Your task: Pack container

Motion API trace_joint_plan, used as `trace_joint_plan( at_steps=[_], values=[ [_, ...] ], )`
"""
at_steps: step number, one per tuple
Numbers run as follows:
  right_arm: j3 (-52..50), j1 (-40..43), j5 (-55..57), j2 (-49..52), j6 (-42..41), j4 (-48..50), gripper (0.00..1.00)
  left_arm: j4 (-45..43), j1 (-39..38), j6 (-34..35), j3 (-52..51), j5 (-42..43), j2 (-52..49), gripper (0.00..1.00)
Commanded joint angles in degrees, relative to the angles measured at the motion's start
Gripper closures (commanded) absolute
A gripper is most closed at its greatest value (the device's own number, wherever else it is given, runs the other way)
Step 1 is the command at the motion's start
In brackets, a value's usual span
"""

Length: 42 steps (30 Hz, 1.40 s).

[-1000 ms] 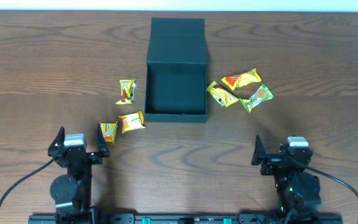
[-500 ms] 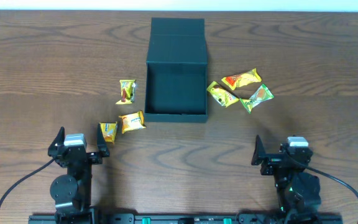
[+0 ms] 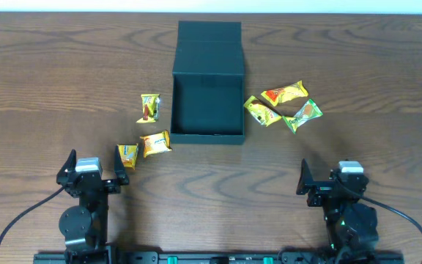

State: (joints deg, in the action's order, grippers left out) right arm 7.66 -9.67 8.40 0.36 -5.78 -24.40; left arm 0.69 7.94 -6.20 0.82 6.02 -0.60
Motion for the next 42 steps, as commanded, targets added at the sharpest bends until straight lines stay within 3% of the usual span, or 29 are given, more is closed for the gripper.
trace_joint_plan(
  at_steps=[1,6,8,10,11,16,19,23,28,32,34,38,42],
  values=[
    [-0.59,-0.37,0.35,0.04,0.72,-0.07,0.01,3.1,0.28,0.2,-0.52,1.03,-0.04,0.05],
    [-0.59,-0.37,-0.04,0.04,-0.92,0.31,0.01,3.1,0.28,0.2,-0.52,1.03,-0.04,0.05],
    [-0.59,-0.37,-2.14,0.04,-12.68,1.7,0.01,3.1,0.28,0.2,-0.52,1.03,-0.04,0.05],
    [-0.59,-0.37,-7.72,0.04,-32.02,1.81,0.01,3.1,0.28,0.2,-0.52,1.03,-0.04,0.05],
    [-0.59,-0.37,-9.18,0.04,-37.88,1.31,0.01,3.1,0.28,0.2,-0.52,1.03,-0.04,0.05],
    [-0.59,-0.37,-8.11,0.04,-52.33,5.25,0.01,3.1,0.28,0.2,-0.52,1.03,-0.04,0.05],
    [-0.59,-0.11,-4.13,0.15,-50.18,10.95,0.01,3.1,0.28,0.2,-0.52,1.03,-0.04,0.05],
    [-0.59,2.78,-3.96,3.5,-49.64,13.64,0.1,3.1,0.28,0.2,-0.52,1.03,-0.04,0.05],
    [3.89,10.23,-12.39,17.25,-49.0,21.92,0.18,3.1,0.28,0.2,-0.52,1.03,-0.04,0.05],
    [19.32,18.71,-25.16,37.4,-39.76,18.03,0.16,3.1,0.28,0.2,-0.52,1.03,-0.04,0.05],
    [30.62,21.44,-29.16,53.18,-34.77,11.52,0.2,3.1,0.28,0.2,-0.52,1.03,-0.04,0.05],
    [45.2,21.59,-31.34,73.37,-33.75,3.52,0.23,3.1,0.28,0.2,-0.52,1.03,-0.04,0.05],
    [57.11,21.42,-30.08,86.4,-31.58,-3.52,0.23,3.1,0.28,0.2,-0.52,1.03,-0.04,0.05]
  ],
)
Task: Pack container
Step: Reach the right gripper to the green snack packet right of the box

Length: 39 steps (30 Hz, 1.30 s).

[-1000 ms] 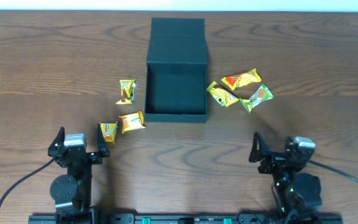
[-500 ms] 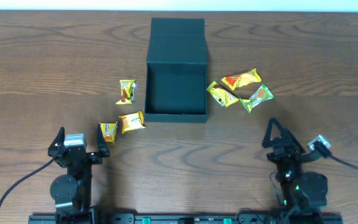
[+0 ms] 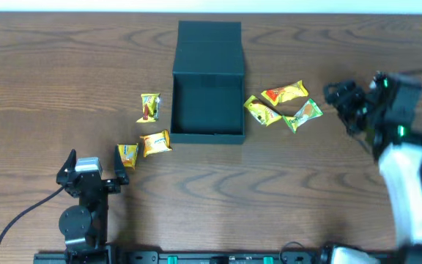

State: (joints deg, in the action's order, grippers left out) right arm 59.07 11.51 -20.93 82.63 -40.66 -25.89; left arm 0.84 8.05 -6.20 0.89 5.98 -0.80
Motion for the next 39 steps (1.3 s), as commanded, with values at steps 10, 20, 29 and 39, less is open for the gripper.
trace_joint_plan(
  at_steps=[10,20,29,39],
  values=[
    [18.08,-0.42,15.41,15.89,-1.27,-13.11,0.23,2.95,0.17,0.2,-0.59,1.07,0.15,0.05],
    [19.1,-8.68,13.62,24.41,-4.96,-14.86,0.23,2.95,0.17,0.2,-0.59,1.07,0.15,0.05],
    [19.17,-11.98,11.87,29.62,-6.03,-16.09,0.21,2.95,0.17,0.2,-0.59,1.07,0.15,0.05],
    [19.15,-11.98,10.36,32.83,-6.01,-17.05,0.33,2.95,0.17,0.2,-0.59,1.07,0.15,0.05]
  ],
)
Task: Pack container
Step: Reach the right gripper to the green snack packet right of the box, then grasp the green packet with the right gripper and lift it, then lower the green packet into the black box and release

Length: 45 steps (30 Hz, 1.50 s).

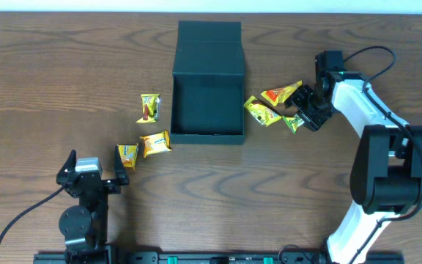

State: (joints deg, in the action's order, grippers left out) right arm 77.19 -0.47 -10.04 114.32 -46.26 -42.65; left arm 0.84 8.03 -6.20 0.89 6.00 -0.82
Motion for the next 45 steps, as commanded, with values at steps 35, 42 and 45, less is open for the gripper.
trace_joint_plan(
  at_steps=[35,42,45],
  values=[
    [38.42,-15.56,4.07,3.45,13.81,-19.98,0.98,2.95,0.2,0.2,-0.59,1.05,0.17,0.05],
    [38.29,-25.2,8.63,7.93,14.03,-20.41,0.99,2.95,0.2,0.2,-0.59,1.05,0.17,0.05],
    [38.29,-26.93,9.29,11.56,14.03,-21.59,0.99,2.95,0.2,0.2,-0.59,1.05,0.17,0.05]
  ],
)
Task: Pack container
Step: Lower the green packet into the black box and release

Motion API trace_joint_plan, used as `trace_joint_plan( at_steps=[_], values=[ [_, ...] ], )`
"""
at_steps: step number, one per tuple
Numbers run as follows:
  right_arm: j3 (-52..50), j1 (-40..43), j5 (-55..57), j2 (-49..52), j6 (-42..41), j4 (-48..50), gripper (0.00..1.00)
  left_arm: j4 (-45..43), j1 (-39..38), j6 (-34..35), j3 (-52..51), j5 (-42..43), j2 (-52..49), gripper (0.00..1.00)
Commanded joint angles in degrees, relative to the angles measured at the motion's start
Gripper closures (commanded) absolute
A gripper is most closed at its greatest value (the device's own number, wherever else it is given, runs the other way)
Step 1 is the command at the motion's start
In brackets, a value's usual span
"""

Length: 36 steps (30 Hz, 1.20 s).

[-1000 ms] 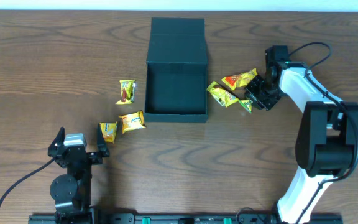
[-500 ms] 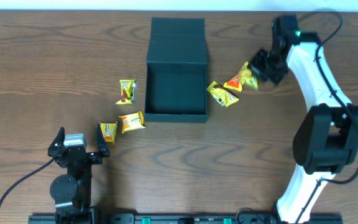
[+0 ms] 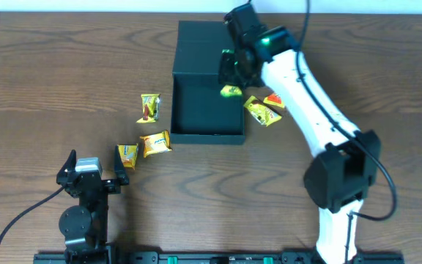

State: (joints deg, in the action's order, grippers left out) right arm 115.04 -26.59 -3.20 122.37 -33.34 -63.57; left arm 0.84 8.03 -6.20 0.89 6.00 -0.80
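Note:
The dark green box [image 3: 196,133] stands open mid-table, its lid [image 3: 209,40] folded back behind it. My right gripper [image 3: 230,81] hangs over the box's right wall, shut on a green-yellow snack packet [image 3: 231,91]. Right of the box lie a yellow packet [image 3: 262,112] and a red-orange packet [image 3: 274,100], the latter partly under my arm. Three yellow packets lie left of the box [image 3: 149,107], [image 3: 156,143], [image 3: 127,155]. My left gripper [image 3: 91,174] rests at the front left, fingers spread, holding nothing.
The right arm [image 3: 306,103] stretches diagonally from the front right across the table to the box, covering part of the packets' area. The wooden table [image 3: 50,73] runs wide on both sides of the box.
My right gripper was down on the green packet right of the box. Now it holds that packet over the box's right wall. The left arm is unchanged.
Both arms were parked at the front edge, with three packets on each side of the box. The right arm then stood raised at the table's right side, then its gripper was on the green packet. Now that packet is off the table and over the box.

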Motion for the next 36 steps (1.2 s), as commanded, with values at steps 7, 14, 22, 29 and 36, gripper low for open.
trace_joint_plan(
  at_steps=[7,14,22,29,36],
  values=[
    [0.44,-2.38,5.79,6.25,2.62,-2.01,0.98,2.95,0.2,0.2,-0.59,1.05,0.15,0.04],
    [0.42,-3.02,4.76,9.07,0.13,-4.48,0.99,2.95,0.2,0.2,-0.59,1.05,0.15,0.04],
    [0.39,-3.08,6.27,9.11,-8.85,-4.68,0.98,2.95,0.2,0.2,-0.59,1.05,0.15,0.05],
    [0.39,-3.08,6.86,9.11,-8.59,-4.59,0.47,2.95,0.2,0.2,-0.59,1.05,0.15,0.05],
    [0.39,-3.06,6.86,9.11,-8.59,-4.81,0.38,2.95,0.2,0.2,-0.59,1.05,0.15,0.05]
  ],
)
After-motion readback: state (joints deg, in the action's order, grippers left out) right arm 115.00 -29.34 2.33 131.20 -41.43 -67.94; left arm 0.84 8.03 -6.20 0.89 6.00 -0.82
